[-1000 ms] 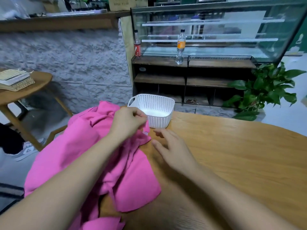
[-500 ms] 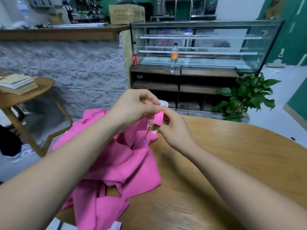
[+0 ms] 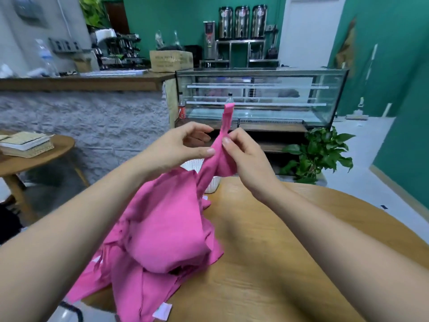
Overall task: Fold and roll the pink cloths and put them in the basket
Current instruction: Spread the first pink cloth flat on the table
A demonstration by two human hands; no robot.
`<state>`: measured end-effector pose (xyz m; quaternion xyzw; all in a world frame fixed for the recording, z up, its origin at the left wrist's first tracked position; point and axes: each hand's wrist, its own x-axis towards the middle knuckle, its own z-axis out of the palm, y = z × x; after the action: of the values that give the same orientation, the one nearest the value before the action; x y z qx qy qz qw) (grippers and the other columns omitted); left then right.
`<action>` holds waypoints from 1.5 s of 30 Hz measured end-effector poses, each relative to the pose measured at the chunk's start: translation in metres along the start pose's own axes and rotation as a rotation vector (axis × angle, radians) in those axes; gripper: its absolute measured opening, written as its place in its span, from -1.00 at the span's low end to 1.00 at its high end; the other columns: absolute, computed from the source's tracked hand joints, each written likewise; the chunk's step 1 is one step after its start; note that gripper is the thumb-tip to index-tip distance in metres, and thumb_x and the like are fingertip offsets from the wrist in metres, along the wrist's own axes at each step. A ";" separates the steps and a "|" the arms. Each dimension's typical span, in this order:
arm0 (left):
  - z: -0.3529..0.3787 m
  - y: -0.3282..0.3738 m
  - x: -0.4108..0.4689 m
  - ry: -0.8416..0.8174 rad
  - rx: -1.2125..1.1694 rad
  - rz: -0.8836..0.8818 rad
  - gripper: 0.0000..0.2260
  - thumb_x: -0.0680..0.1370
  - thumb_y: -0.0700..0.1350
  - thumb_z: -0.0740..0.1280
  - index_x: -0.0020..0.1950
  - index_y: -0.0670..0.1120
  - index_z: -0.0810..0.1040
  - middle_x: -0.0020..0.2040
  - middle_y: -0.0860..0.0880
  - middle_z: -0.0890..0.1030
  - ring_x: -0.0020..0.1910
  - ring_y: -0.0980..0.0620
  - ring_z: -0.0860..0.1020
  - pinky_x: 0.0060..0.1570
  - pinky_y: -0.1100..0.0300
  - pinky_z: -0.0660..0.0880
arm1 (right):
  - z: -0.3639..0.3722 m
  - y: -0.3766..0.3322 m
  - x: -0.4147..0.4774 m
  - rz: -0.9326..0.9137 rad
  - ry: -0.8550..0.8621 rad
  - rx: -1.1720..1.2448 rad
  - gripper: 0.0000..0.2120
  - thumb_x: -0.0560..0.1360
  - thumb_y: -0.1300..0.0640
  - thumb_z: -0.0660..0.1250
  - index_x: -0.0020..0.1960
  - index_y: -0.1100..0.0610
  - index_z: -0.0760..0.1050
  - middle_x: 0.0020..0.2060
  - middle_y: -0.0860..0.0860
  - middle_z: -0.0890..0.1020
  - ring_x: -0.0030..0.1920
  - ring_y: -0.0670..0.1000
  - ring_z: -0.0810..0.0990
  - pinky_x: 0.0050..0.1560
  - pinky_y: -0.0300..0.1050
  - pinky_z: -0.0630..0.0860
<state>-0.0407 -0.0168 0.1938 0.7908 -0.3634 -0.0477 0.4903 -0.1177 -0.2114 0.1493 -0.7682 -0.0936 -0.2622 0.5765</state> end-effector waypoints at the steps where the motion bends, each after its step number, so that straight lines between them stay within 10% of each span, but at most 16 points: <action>1: 0.000 0.003 -0.001 -0.027 -0.036 -0.004 -0.57 0.52 -0.08 0.56 0.38 -0.01 0.58 0.18 -0.02 0.72 0.20 0.07 0.67 0.26 0.18 0.57 | -0.005 -0.008 -0.001 0.002 0.010 0.002 -0.78 0.70 -0.01 0.25 -0.03 0.11 0.46 -0.19 -0.04 0.55 -0.17 -0.07 0.45 -0.07 0.00 0.39; 10: 0.016 0.041 -0.005 -0.233 0.018 -0.009 -0.75 0.56 0.00 0.53 0.23 0.06 0.70 0.17 -0.01 0.73 0.14 0.12 0.63 0.25 0.01 0.50 | -0.044 -0.075 0.013 -0.117 0.139 -0.092 -0.78 0.72 -0.09 0.24 0.01 0.03 0.50 -0.17 0.14 0.63 -0.19 0.21 0.57 -0.15 0.17 0.49; 20: 0.032 0.071 0.015 -0.185 -0.443 0.169 -0.34 0.63 -0.18 0.44 0.65 0.11 0.23 0.48 -0.04 0.55 0.49 0.02 0.49 0.49 -0.05 0.38 | -0.090 -0.137 0.024 -0.264 -0.230 -0.435 -0.90 0.67 0.11 0.39 0.07 0.13 0.64 -0.29 -0.29 0.67 -0.30 -0.24 0.56 -0.21 -0.34 0.43; 25: 0.035 0.077 0.021 -0.067 -0.534 0.099 -0.47 0.49 -0.28 0.54 0.43 -0.05 0.55 0.26 -0.40 0.61 0.17 -0.14 0.59 0.40 -0.13 0.45 | -0.121 -0.154 0.025 -0.225 -0.250 -0.689 -0.92 0.64 0.02 0.43 0.00 -0.01 0.65 -0.39 -0.23 0.62 -0.38 -0.21 0.47 -0.31 -0.33 0.36; 30: 0.031 0.089 0.024 0.195 -0.025 0.110 -0.84 0.52 -0.12 0.58 0.08 0.00 0.74 -0.31 0.07 0.51 -0.42 0.18 0.39 -0.44 0.29 0.30 | -0.150 -0.164 0.022 -0.220 -0.161 -0.941 -0.93 0.64 -0.04 0.42 0.00 -0.10 0.67 -0.18 -0.19 0.68 -0.11 -0.13 0.63 -0.13 -0.18 0.49; 37: 0.026 0.083 0.026 0.217 0.363 0.094 -0.94 0.54 -0.09 0.53 -0.13 0.00 0.70 -0.30 0.07 0.71 -0.31 0.13 0.65 -0.15 0.11 0.65 | -0.166 -0.158 0.016 -0.248 0.023 -0.958 -0.88 0.68 0.03 0.36 0.02 0.00 0.65 -0.46 -0.15 0.50 -0.41 -0.25 0.47 -0.32 -0.13 0.32; 45: 0.006 0.086 0.028 0.329 0.617 0.082 -0.93 0.56 -0.10 0.49 -0.12 -0.01 0.67 -0.19 0.05 0.70 -0.10 0.01 0.65 -0.09 0.10 0.52 | -0.175 -0.165 0.017 -0.200 0.132 -0.887 -0.85 0.71 -0.02 0.29 0.05 0.01 0.56 -0.30 -0.14 0.56 -0.25 -0.19 0.49 -0.25 -0.29 0.36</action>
<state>-0.0684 -0.0603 0.2681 0.8835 -0.3083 0.2121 0.2819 -0.2288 -0.3254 0.3304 -0.9096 -0.0089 -0.3798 0.1684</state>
